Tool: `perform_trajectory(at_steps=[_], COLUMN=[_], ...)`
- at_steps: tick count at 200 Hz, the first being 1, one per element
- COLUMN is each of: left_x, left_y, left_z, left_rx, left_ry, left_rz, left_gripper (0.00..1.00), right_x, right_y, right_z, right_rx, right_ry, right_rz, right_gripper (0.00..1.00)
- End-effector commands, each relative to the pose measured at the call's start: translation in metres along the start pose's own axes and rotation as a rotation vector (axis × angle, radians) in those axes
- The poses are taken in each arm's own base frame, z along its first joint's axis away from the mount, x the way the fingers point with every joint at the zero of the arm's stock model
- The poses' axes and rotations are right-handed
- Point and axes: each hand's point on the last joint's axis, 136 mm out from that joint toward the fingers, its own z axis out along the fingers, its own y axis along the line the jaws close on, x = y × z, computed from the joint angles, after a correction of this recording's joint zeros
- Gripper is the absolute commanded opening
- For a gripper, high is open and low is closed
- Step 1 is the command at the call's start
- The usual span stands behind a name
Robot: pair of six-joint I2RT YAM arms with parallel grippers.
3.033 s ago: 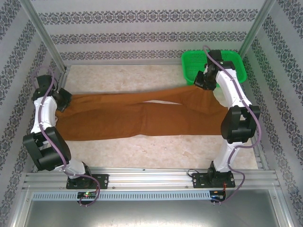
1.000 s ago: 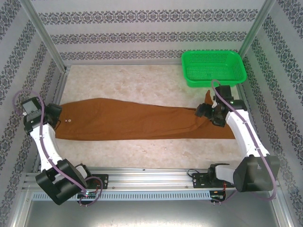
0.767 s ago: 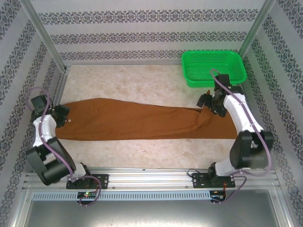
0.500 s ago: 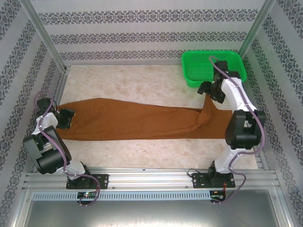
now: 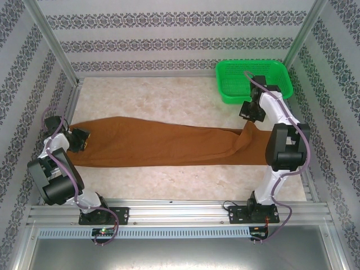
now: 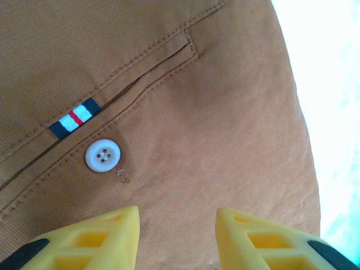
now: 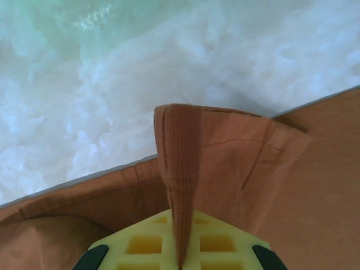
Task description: Roll up the long pants
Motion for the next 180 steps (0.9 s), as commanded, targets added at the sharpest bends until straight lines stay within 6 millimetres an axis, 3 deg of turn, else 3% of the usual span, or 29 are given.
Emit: perform_trajectory(at_steps=[1, 28, 50, 60, 98, 117, 135, 150, 180], left_x=[-0.003, 0.0, -0.001, -0.001, -0.002, 0.0, 0.003, 0.003, 0.003], left_y=[0.001, 0.005, 0.003, 0.002, -0.001, 0.001, 0.0, 0.0, 0.0], left_z=[0.008, 0.017, 0.017, 0.015, 0.011, 0.014, 0.017, 0.018, 0.018], left_rx=[-0.025, -0.026, -0.024, -0.025, -0.023, -0.022, -0.01, -0.01, -0.009], left_ry=[-0.008, 0.023, 0.025, 0.024, 0.016, 0.021, 0.038, 0.039, 0.04], left_rz=[0.0, -0.019, -0.014, -0.013, -0.002, -0.004, -0.011, -0.01, -0.015], left_gripper=[0.37, 0.34, 0.34, 0.33, 0.33, 0.33, 0.32, 0.32, 0.3], right_x=[-0.033, -0.048, -0.038, -0.025, 0.04, 0.057, 0.055, 0.04, -0.009], right_y=[-0.022, -0.045, -0.07, -0.082, -0.139, -0.146, -0.143, -0.135, -0.122], right_z=[-0.056, -0.103, -0.123, -0.122, -0.076, -0.056, -0.051, -0.057, -0.097], right_rx=[0.08, 0.113, 0.157, 0.18, 0.281, 0.253, 0.24, 0.212, 0.156], right_ry=[-0.162, -0.276, -0.324, -0.307, -0.192, -0.15, -0.124, -0.132, -0.256], right_rz=[0.015, 0.094, 0.133, 0.158, 0.243, 0.284, 0.291, 0.284, 0.306], right_gripper=[0.0, 0.0, 0.0, 0.0, 0.0, 0.0, 0.0, 0.0, 0.0])
